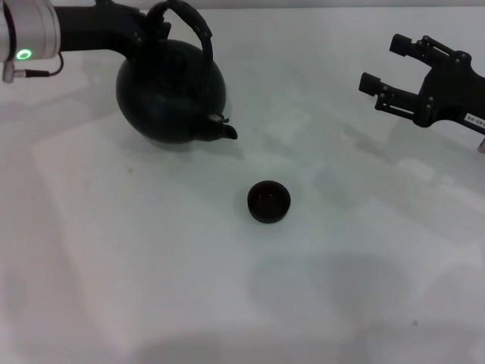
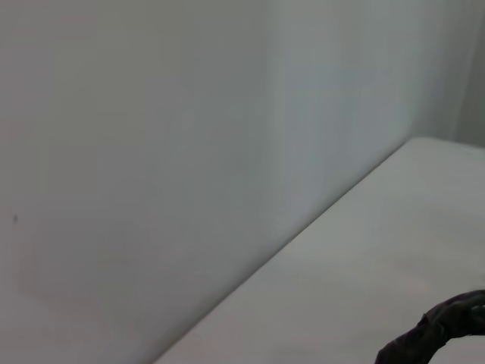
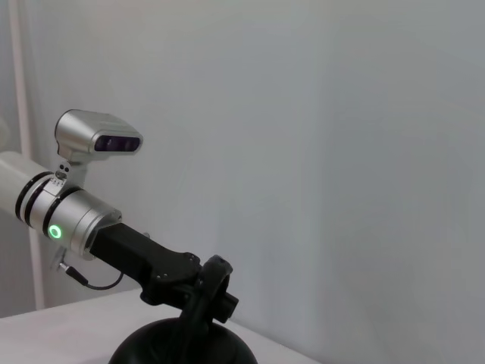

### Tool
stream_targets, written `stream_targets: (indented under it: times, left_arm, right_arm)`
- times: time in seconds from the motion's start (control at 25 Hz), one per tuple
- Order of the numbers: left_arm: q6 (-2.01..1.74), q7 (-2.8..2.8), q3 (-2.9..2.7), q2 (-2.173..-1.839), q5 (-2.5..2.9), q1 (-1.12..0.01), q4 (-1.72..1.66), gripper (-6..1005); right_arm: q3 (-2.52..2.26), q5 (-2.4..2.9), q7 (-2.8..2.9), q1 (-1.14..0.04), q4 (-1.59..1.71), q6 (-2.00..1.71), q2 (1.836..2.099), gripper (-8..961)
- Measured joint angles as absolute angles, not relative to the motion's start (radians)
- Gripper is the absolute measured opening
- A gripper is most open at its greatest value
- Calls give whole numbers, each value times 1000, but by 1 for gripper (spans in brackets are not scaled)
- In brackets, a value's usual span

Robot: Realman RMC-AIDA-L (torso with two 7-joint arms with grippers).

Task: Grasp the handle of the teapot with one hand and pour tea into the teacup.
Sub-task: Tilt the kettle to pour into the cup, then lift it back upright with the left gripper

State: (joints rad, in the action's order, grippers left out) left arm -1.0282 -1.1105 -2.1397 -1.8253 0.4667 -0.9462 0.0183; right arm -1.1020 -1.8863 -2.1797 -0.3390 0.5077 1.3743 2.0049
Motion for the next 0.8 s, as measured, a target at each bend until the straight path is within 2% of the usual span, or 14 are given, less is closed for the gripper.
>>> stream_targets:
  times: [0.52, 0.8]
  left_arm:
    - [-993, -1012, -2143, -1822, 468, -975, -7, 116]
    - [-966, -1082, -2142, -1806, 557, -975, -110, 116]
  right_arm:
    - [-1077, -1882, -2189, -340, 506, 1370, 2003, 867]
    - [-1075, -1880, -2188, -339, 505, 1369, 1998, 867]
